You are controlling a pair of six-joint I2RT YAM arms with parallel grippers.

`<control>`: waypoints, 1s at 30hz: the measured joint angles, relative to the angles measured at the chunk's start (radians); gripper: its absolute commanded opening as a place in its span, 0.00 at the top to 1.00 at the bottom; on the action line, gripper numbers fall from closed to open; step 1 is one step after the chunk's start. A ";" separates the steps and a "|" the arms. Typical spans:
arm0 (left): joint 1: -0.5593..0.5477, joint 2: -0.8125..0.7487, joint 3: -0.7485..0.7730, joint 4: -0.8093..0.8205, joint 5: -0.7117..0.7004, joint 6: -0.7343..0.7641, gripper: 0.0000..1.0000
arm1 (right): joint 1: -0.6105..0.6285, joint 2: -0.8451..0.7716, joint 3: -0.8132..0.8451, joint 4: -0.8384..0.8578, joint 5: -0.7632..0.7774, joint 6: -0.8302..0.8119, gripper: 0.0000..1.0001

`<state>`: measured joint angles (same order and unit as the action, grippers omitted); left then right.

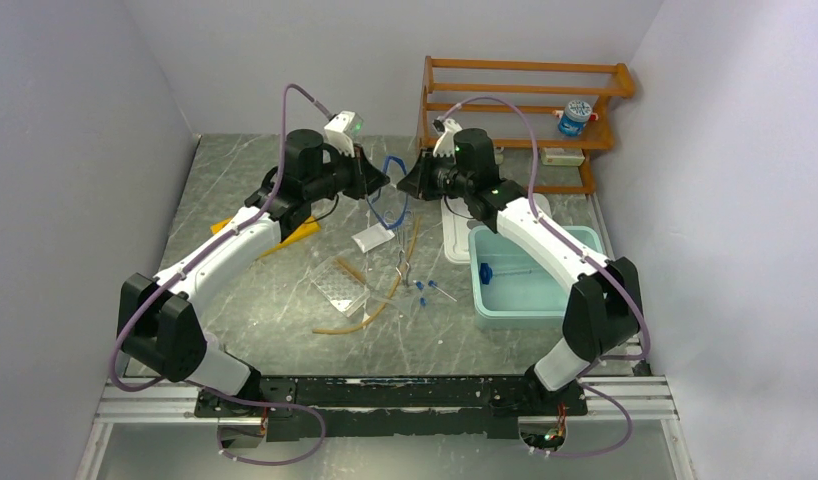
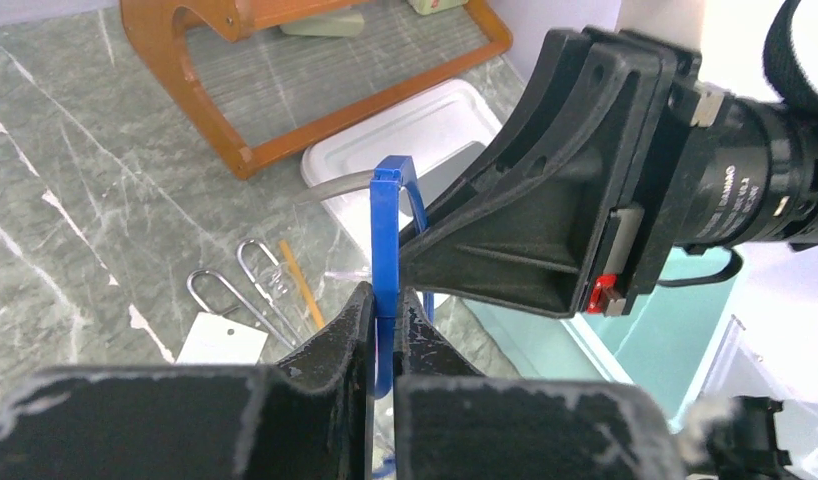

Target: Organize the chemistry lab equipment

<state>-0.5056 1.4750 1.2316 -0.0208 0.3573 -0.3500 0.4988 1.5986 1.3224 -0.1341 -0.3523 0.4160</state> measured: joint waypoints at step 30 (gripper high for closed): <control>0.000 -0.043 0.230 -0.106 -0.018 -0.056 0.23 | -0.231 -0.435 -0.204 -0.111 0.350 0.304 0.91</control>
<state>-0.5060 1.4315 1.4620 -0.1265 0.3393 -0.4061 0.2676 1.1641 1.1187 -0.2455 -0.0021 0.7200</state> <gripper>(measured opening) 0.774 0.108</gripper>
